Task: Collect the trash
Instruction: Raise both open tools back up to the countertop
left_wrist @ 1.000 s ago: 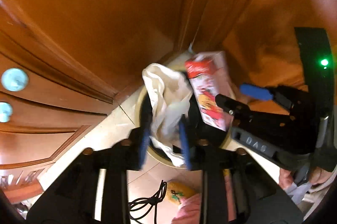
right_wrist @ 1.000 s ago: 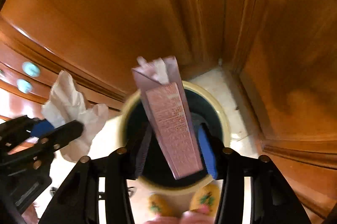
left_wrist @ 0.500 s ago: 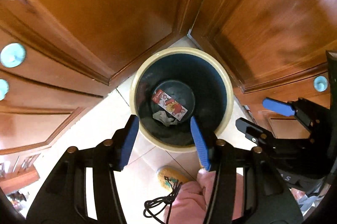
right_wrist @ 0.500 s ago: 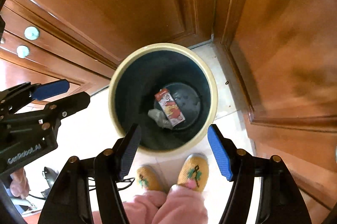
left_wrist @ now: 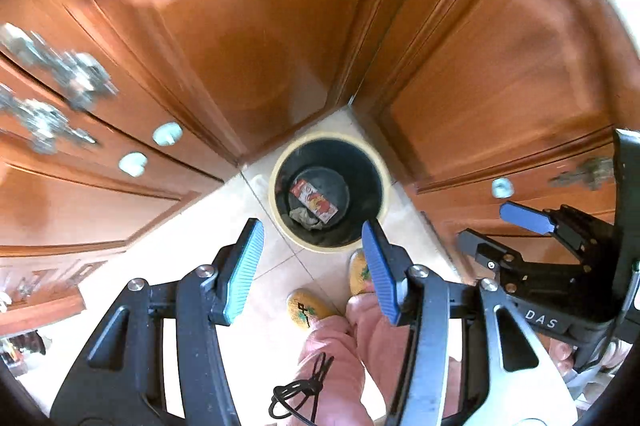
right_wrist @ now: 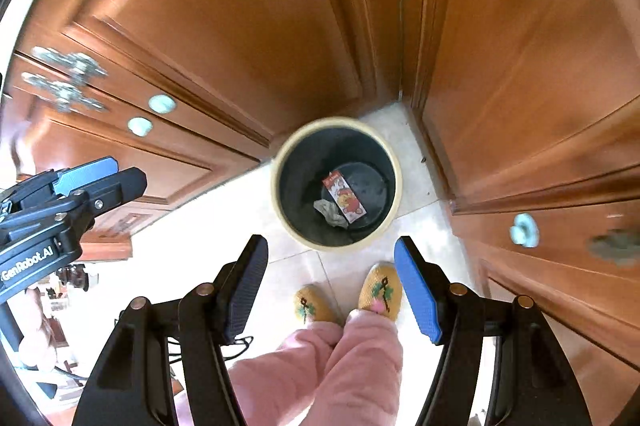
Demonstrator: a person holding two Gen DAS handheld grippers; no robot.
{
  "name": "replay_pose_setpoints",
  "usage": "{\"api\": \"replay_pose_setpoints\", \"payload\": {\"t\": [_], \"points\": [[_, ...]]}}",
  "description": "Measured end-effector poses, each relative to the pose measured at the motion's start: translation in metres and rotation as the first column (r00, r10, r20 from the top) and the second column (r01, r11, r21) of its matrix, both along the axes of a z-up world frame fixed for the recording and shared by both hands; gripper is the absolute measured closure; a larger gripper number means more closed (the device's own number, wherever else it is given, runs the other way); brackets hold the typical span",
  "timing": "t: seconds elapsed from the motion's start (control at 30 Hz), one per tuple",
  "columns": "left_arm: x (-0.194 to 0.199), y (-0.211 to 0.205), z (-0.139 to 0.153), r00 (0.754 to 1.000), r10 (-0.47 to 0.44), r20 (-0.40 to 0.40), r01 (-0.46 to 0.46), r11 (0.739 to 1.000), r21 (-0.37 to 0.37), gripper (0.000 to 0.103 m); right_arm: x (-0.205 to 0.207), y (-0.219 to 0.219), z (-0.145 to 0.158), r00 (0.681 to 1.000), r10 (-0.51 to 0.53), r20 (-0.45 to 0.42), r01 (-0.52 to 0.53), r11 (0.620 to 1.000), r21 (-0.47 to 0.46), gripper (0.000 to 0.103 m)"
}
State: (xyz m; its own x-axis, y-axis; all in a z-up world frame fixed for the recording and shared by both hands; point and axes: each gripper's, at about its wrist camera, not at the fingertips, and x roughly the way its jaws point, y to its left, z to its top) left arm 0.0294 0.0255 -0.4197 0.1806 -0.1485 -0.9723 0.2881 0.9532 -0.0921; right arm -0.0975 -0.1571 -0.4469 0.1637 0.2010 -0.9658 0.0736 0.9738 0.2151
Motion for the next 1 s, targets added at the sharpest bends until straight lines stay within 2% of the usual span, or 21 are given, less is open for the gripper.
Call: {"api": "replay_pose_setpoints", "payload": {"t": [0.17,0.4,0.57,0.77,1.0], "points": [[-0.006,0.002,0.081,0.999,-0.009,0.053,0.010,1.000,-0.027,0.054,0.003,0.005,0.093,0.998,0.009,0.067,-0.007,1.000,-0.021,0.036],[-0.018,0.005,0.172,0.992,-0.038,0.116,0.043,0.998,-0.042,0.053,0.001,0.026,0.205,0.988,0.009,0.152,-0.003,0.999,-0.039,0.036],[-0.026,0.010,0.213,0.985,-0.064,0.158,0.070,0.997,-0.032,0.053,-0.001,0.039,0.262,0.975,-0.003,0.222,0.013,0.999,-0.046,0.036],[-0.026,0.019,0.253,0.969,-0.077,0.233,0.084,0.996,-0.021,0.053,0.003,0.059,0.314,0.949,0.020,0.316,0.007,0.996,-0.085,0.035],[-0.007,0.032,0.301,0.951,-0.047,0.305,0.078,0.993,-0.090,0.053,0.016,0.065,0.387,0.902,0.012,0.431,0.042,0.992,-0.116,0.032]]}}
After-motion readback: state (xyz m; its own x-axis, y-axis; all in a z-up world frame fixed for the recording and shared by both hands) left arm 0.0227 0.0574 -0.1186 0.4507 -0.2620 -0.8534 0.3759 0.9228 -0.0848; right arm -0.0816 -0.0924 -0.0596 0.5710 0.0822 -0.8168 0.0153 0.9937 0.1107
